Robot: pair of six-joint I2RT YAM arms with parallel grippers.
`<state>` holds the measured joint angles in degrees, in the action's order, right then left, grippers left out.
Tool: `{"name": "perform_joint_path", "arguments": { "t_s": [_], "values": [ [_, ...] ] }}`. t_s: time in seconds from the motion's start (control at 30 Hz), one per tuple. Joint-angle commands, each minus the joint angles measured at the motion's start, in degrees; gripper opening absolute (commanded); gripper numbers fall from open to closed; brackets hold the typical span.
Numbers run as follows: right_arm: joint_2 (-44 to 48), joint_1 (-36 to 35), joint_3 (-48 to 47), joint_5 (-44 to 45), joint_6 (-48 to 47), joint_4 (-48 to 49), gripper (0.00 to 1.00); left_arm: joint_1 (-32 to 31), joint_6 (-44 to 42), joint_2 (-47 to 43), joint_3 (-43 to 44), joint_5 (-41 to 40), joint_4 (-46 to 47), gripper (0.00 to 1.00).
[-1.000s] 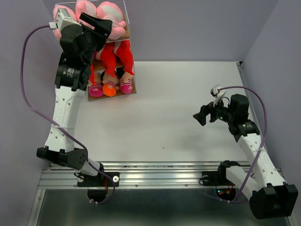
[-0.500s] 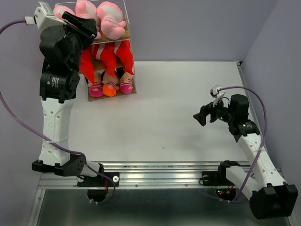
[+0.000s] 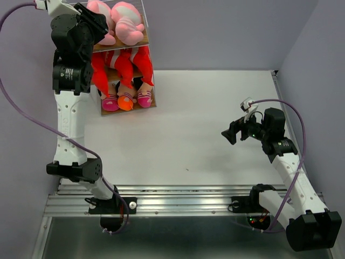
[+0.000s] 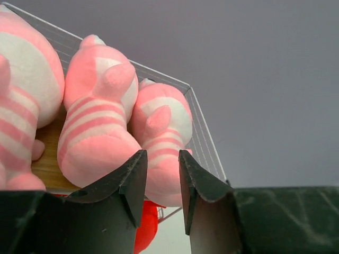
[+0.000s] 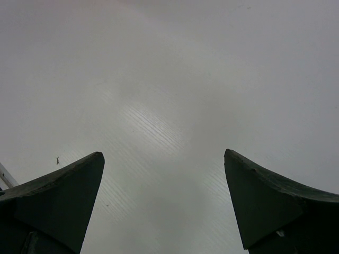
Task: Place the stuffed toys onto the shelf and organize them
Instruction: Place the stuffed toy onto shelf
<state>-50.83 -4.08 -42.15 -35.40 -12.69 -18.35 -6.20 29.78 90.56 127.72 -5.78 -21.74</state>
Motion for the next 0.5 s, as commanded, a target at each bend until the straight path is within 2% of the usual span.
{"name": "perform_joint_path", "arguments": {
  "t_s": [0.0,0.27,0.47],
  "values": [
    [0.4,0.5,0.8,-0.6,-0.9,2.6,1.00,1.4,-2.2,2.1,2.5,4.3,4.8,0.41],
    [0.0,0.5,0.8,-0.7,-0.9,2.4,1.00,3.2,-2.4,4.5,4.0,3.8,4.9,0.40],
    [-0.4,0.5,0.7,-0.9,-0.9,2.4,1.00,3.5,-2.1,1.5,-1.7,3.6,4.9,0.40]
  ]
}}
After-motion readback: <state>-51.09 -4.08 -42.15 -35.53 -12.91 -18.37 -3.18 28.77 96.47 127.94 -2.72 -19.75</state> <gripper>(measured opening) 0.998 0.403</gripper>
